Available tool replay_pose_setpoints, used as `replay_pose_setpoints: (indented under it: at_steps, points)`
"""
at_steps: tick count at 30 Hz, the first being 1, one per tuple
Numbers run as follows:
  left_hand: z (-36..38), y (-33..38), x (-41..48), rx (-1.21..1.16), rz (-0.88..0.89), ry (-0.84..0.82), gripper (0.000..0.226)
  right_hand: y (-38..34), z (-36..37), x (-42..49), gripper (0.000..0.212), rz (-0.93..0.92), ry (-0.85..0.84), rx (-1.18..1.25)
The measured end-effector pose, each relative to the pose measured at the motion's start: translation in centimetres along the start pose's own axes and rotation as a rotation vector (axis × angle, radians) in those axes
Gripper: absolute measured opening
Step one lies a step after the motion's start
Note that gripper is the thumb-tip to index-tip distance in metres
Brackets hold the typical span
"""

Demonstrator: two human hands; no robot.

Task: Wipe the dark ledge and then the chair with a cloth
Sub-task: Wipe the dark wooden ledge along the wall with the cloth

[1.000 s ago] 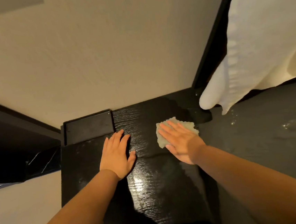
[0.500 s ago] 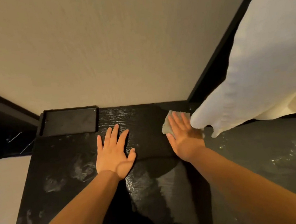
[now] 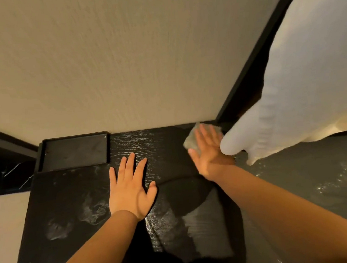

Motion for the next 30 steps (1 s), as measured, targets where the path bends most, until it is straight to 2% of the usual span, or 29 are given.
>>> replay_pose_setpoints:
  at_steps: [2, 5, 10, 12, 15, 18, 20, 24, 26, 28, 30]
  points:
    - [-0.1, 0.0, -0.1, -0.006, 0.003, 0.017, 0.076, 1.8, -0.3, -0.1, 0.077, 0.244, 0.022, 0.002]
    - [0.0, 0.0, 0.1, 0.000, -0.001, 0.011, 0.076, 0.2, -1.1, 0.5, 0.077, 0.339, -0.047, 0.037]
    - [-0.2, 0.1, 0.1, -0.010, 0.006, 0.006, 0.076, -3.5, -1.4, 0.6, 0.076, -0.059, -0.061, 0.015]
    - [-0.3, 0.1, 0.0, -0.011, 0.002, 0.006, 0.076, -2.1, -1.4, 0.6, 0.074, -0.086, -0.059, 0.086]
    - [-0.3, 0.1, 0.0, -0.010, -0.005, 0.002, 0.076, 1.0, -1.4, 0.3, 0.072, 0.150, -0.014, 0.167]
    - [-0.3, 0.1, 0.2, -0.010, -0.010, 0.003, 0.076, -0.5, -0.9, 1.0, 0.074, 0.308, -0.037, 0.069]
    - [-0.2, 0.1, 0.0, -0.011, -0.008, 0.007, 0.076, -3.2, -1.0, 1.5, 0.073, 0.239, -0.077, 0.056]
    - [-0.2, 0.0, 0.0, -0.011, -0.007, 0.002, 0.076, -8.0, -0.5, 0.5, 0.068, -0.261, -0.111, 0.029]
    - [-0.3, 0.1, 0.1, -0.005, -0.009, 0.000, 0.075, -7.3, -0.2, 0.3, 0.067, -0.355, -0.124, -0.003]
    - [-0.3, 0.1, 0.1, -0.006, -0.014, -0.007, 0.075, -4.9, -0.6, 0.8, 0.065, -0.203, -0.067, 0.012]
    - [-0.3, 0.1, 0.0, 0.001, -0.014, -0.009, 0.076, -2.5, -1.1, 0.6, 0.066, 0.081, 0.008, 0.027]
Point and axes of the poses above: each hand's wrist, its own x-axis towards the middle knuckle, its own z-axis out of the palm, y = z × x, the point moved 6 cm from there along x, towards the middle knuckle, and after that the axes turned 5 degrees about -x, right-handed, at the moved point
